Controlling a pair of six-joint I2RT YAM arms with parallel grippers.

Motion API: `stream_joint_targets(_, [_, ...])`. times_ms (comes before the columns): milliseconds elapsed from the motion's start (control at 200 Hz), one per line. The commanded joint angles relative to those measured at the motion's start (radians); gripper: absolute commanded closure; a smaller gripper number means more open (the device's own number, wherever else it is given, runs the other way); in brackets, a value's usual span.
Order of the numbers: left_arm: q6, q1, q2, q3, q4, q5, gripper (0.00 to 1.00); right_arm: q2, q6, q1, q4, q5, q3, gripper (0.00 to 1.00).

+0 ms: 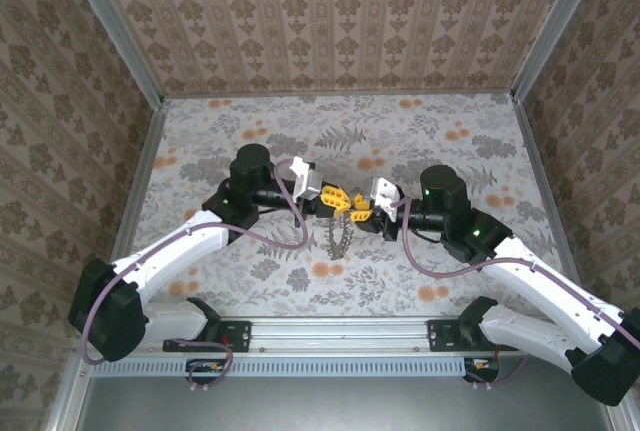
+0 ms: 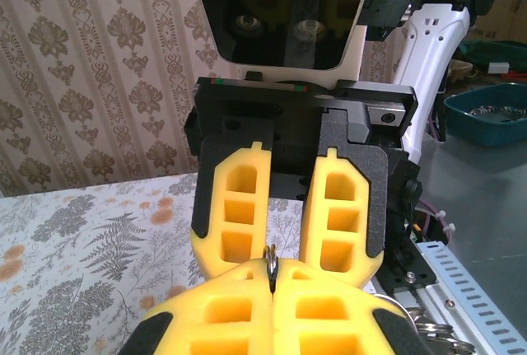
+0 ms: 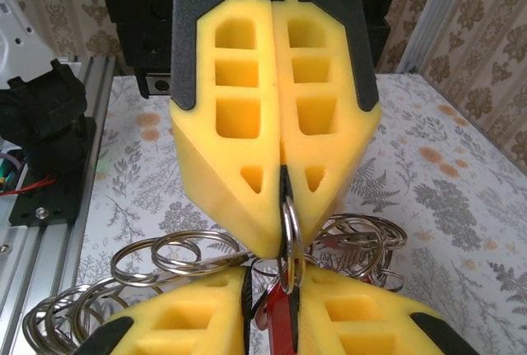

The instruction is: Put the keys on the keyring

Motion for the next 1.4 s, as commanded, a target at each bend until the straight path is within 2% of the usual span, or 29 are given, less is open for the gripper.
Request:
stream_joint_targets(0, [-0.012,-0.012,-0.019,-0.003,0.057,0.032,1.0,-0.006,-0.015,0.0,0.016,-0.041,0.0,0.77])
stream_joint_targets(160, [0.006,-0.005,-0.036,-0.001,0.022,0.025,1.0,-0.059,-0.027,-0.001,-0.007,0.061,-0.029,0.76])
stream_joint_targets(275, [0.028,0.006,-0.052,0.008,-0.017,0.03,1.0,-0.093,-0.023,-0.001,-0.01,0.1,-0.06,0.7])
stream_joint_targets(565, [0.013,0.011,-0.058,0.007,-0.006,0.039,1.0,-0.08,0.014,-0.001,0.06,0.105,-0.102,0.64])
stream_joint_targets(800, [0.009,0.008,-0.066,0.002,-0.007,0.03,1.0,-0.036,0.07,0.0,0.195,0.078,-0.118,0.67])
stream_joint_targets(935, [0.011,0.007,-0.071,0.004,-0.012,0.027,1.0,-0.022,0.102,0.002,0.274,0.089,-0.137,0.74])
stream_joint_targets(1025, [0.018,0.009,-0.072,0.008,-0.025,0.022,1.0,-0.019,0.103,0.003,0.273,0.096,-0.139,0.89])
stream_joint_targets(1115, [0.025,0.009,-0.075,0.011,-0.038,0.013,1.0,-0.032,0.092,0.003,0.245,0.105,-0.136,0.95])
stream_joint_targets(1260, [0.039,0.013,-0.085,0.002,-0.059,-0.017,1.0,-0.078,0.067,0.002,0.178,0.122,-0.131,1.0])
stream_joint_targets(1395, [0.077,0.013,-0.09,0.012,-0.112,-0.025,1.0,-0.119,0.037,0.001,0.109,0.144,-0.116,1.0])
